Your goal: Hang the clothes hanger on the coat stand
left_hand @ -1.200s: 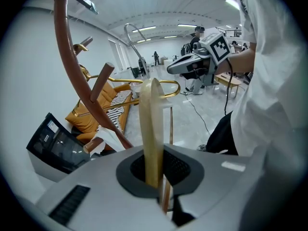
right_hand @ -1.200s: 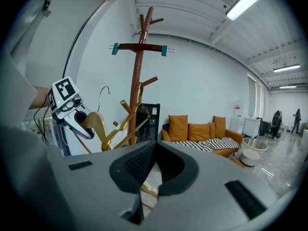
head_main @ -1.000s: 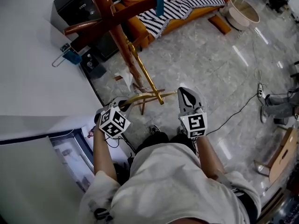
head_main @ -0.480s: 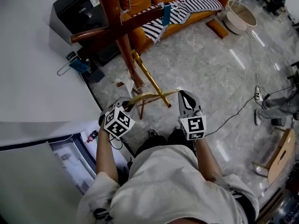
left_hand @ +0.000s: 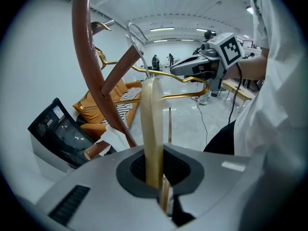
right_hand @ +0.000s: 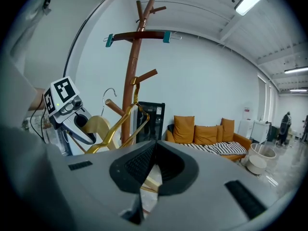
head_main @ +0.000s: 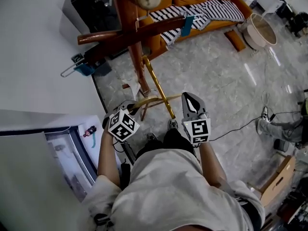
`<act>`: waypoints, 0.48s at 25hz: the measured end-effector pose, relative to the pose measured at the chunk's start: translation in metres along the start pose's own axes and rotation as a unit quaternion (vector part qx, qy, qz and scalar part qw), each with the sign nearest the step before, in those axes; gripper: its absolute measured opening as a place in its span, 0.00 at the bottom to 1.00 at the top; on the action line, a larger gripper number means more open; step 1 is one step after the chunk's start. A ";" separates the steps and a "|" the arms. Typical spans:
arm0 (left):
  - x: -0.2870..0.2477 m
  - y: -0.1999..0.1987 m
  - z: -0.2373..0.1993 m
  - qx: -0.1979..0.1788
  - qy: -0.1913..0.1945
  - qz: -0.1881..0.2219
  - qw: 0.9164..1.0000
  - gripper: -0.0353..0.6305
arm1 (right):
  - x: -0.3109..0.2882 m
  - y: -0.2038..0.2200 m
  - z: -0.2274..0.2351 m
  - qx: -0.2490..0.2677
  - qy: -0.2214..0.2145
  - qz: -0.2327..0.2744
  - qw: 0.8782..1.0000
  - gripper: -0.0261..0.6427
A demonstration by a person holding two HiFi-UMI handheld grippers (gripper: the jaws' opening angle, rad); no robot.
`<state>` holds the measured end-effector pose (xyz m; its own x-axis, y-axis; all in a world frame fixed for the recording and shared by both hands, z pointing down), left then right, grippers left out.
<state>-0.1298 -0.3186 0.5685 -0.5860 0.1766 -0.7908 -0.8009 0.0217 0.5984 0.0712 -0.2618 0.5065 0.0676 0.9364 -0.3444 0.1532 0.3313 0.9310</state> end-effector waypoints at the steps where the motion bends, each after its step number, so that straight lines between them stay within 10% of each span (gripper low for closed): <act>1: -0.001 0.000 -0.001 0.004 -0.004 -0.002 1.000 0.07 | -0.004 -0.002 0.002 0.003 -0.005 0.001 1.000 0.05; 12: -0.012 0.000 0.000 0.050 -0.024 -0.008 0.998 0.07 | -0.035 -0.013 0.005 0.027 -0.073 0.010 0.997 0.05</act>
<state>-0.1226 -0.3205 0.5780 -0.5652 0.2222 -0.7945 -0.7921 0.1231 0.5979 0.0719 -0.2995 0.5055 0.2133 0.9149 -0.3426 0.2030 0.3015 0.9316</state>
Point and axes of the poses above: the fingertips, and each gripper's own axes: x backward along the fingers, z to its right, y out of its underside, the point moved 4 cm from there along x, backward along the fingers, and after that the axes turned 2 degrees about -z, right-handed, at the moved point
